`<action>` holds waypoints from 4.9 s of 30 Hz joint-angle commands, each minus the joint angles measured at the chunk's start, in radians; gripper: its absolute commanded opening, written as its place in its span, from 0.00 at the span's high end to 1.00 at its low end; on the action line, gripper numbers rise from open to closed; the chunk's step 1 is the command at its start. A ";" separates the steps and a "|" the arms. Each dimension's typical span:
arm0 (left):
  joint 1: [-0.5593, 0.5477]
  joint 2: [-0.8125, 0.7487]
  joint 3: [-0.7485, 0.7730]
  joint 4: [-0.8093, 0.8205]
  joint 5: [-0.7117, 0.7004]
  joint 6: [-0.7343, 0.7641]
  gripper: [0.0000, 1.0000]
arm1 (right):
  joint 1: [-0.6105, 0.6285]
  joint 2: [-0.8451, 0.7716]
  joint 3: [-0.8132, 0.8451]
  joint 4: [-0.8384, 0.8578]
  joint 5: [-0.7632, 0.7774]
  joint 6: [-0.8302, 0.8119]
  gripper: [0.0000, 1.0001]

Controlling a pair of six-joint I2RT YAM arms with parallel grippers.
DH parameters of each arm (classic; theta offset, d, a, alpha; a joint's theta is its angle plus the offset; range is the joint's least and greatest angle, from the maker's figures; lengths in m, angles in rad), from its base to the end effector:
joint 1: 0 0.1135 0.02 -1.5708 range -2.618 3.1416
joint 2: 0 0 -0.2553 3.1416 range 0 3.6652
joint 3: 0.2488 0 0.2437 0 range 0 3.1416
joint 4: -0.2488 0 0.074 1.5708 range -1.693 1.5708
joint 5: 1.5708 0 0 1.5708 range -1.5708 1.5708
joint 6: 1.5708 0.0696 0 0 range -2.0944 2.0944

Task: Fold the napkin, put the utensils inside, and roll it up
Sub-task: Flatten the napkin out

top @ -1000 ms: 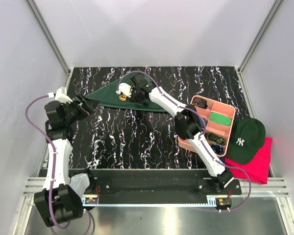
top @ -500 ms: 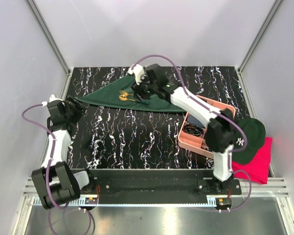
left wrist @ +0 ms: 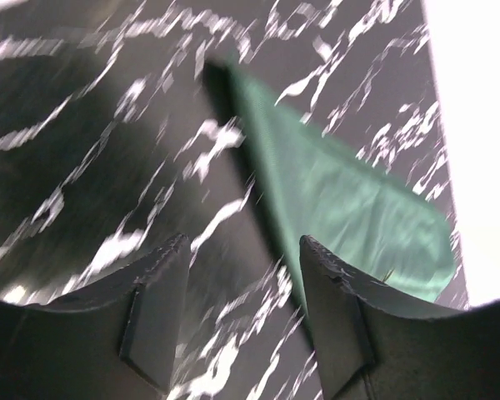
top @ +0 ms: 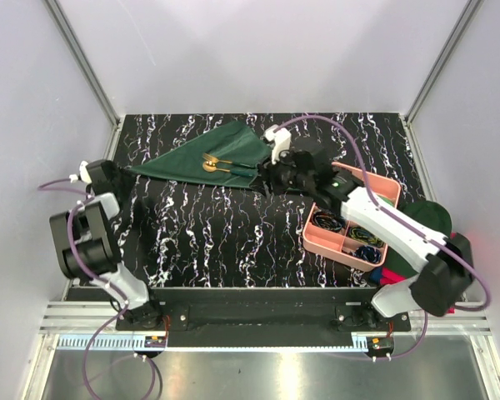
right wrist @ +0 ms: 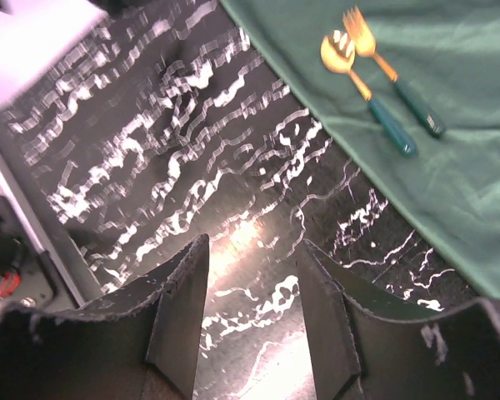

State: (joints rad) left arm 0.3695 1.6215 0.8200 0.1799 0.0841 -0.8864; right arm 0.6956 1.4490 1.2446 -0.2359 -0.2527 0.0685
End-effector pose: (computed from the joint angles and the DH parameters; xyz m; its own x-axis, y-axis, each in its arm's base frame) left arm 0.3349 0.1234 0.1571 -0.1138 -0.8720 -0.4761 -0.6080 0.4401 -0.6608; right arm 0.2655 0.2443 0.3175 -0.3808 -0.2315 -0.8952 -0.7699 0.6156 0.1682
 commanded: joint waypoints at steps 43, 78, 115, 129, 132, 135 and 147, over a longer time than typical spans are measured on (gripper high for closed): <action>0.043 0.508 0.450 0.030 0.089 -0.006 0.84 | -0.007 -0.111 -0.086 0.070 0.089 0.108 0.38; 0.165 0.157 0.228 0.251 0.433 0.231 1.00 | -0.005 -0.121 -0.269 0.165 0.024 0.191 0.37; -0.600 0.396 0.579 -0.111 0.460 0.647 1.00 | -0.007 -0.144 -0.392 0.211 0.004 0.258 0.37; -0.665 0.469 0.633 -0.158 0.485 0.687 1.00 | -0.007 -0.133 -0.401 0.211 0.012 0.261 0.37; -0.679 0.477 0.636 -0.160 0.483 0.690 1.00 | -0.005 -0.124 -0.401 0.211 0.020 0.267 0.37; -0.690 0.486 0.640 -0.166 0.485 0.693 1.00 | -0.007 -0.121 -0.401 0.210 0.018 0.272 0.37; -0.719 0.505 0.640 -0.177 0.482 0.710 1.00 | -0.005 -0.101 -0.398 0.213 0.017 0.280 0.37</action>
State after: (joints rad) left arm -0.3374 2.1155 1.4208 -0.0174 0.5407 -0.2047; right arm 0.6930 1.3426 0.8429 -0.0708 -0.2298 0.3382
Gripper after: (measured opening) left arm 0.012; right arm 0.630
